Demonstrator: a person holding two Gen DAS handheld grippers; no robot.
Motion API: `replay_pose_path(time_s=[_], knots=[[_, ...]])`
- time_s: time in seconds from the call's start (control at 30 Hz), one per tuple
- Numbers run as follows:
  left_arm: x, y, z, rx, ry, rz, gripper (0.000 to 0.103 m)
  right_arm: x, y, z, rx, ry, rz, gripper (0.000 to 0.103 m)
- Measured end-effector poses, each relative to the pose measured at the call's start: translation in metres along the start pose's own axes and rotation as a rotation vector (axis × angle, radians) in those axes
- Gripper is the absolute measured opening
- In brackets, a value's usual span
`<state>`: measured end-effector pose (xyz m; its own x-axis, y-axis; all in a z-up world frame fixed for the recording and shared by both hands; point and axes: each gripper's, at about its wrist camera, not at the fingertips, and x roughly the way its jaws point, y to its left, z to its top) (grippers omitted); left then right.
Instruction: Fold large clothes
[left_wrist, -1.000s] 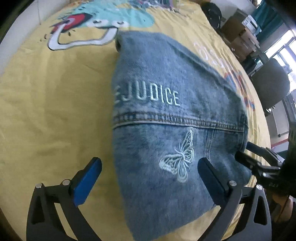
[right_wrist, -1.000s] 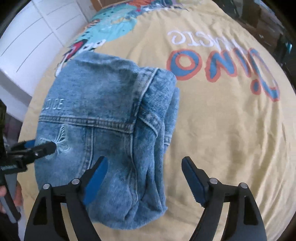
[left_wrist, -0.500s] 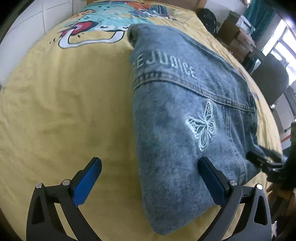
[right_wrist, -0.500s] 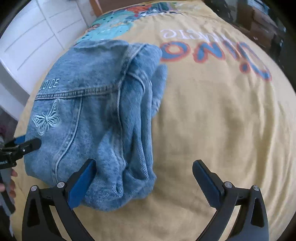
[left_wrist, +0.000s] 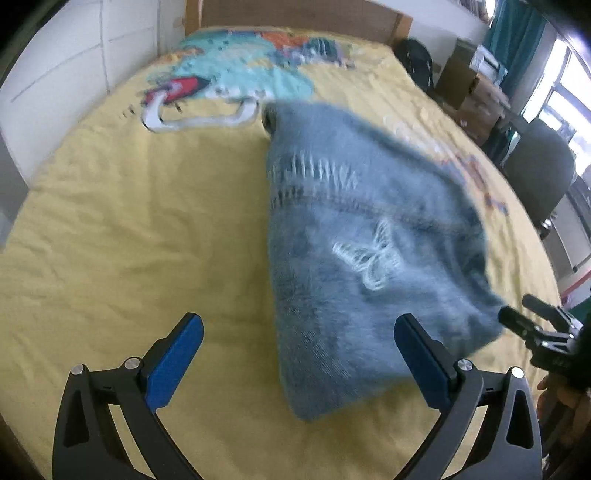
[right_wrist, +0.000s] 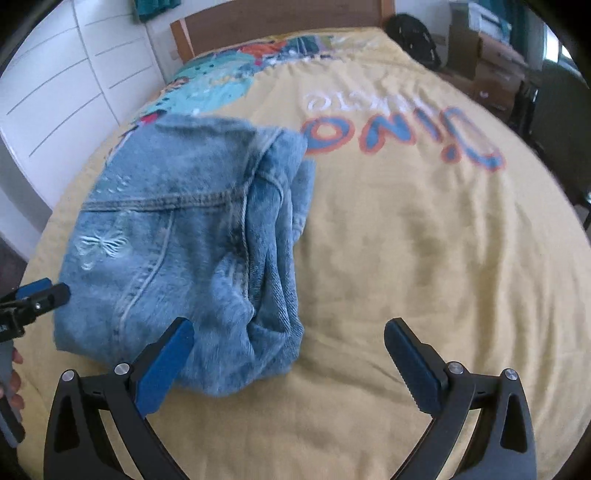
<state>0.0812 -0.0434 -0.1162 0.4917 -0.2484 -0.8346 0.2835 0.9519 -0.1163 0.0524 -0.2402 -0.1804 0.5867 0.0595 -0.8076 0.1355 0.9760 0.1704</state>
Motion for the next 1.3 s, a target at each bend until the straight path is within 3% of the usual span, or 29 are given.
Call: replay_pose_path(time_s=[0.2, 0.43, 0.83, 1.3], knots=[[-0.087, -0.009, -0.001, 0.044, -0.11, 0.118, 0.102, -0.083, -0.011, 0.0, -0.018, -0.087, -0.035, 0.103], [-0.128, 0.0, -0.034, 0.009, -0.097, 0.214, 0.102, -0.161, -0.027, -0.015, -0.018, -0.165, -0.103, 0.103], [-0.145, 0.004, -0.052, -0.003, -0.098, 0.242, 0.102, -0.197, -0.049, -0.047, 0.02, -0.17, -0.148, 0.103], [-0.142, -0.001, -0.056, 0.004, -0.073, 0.233, 0.102, -0.197, -0.048, -0.05, 0.011, -0.158, -0.144, 0.103]])
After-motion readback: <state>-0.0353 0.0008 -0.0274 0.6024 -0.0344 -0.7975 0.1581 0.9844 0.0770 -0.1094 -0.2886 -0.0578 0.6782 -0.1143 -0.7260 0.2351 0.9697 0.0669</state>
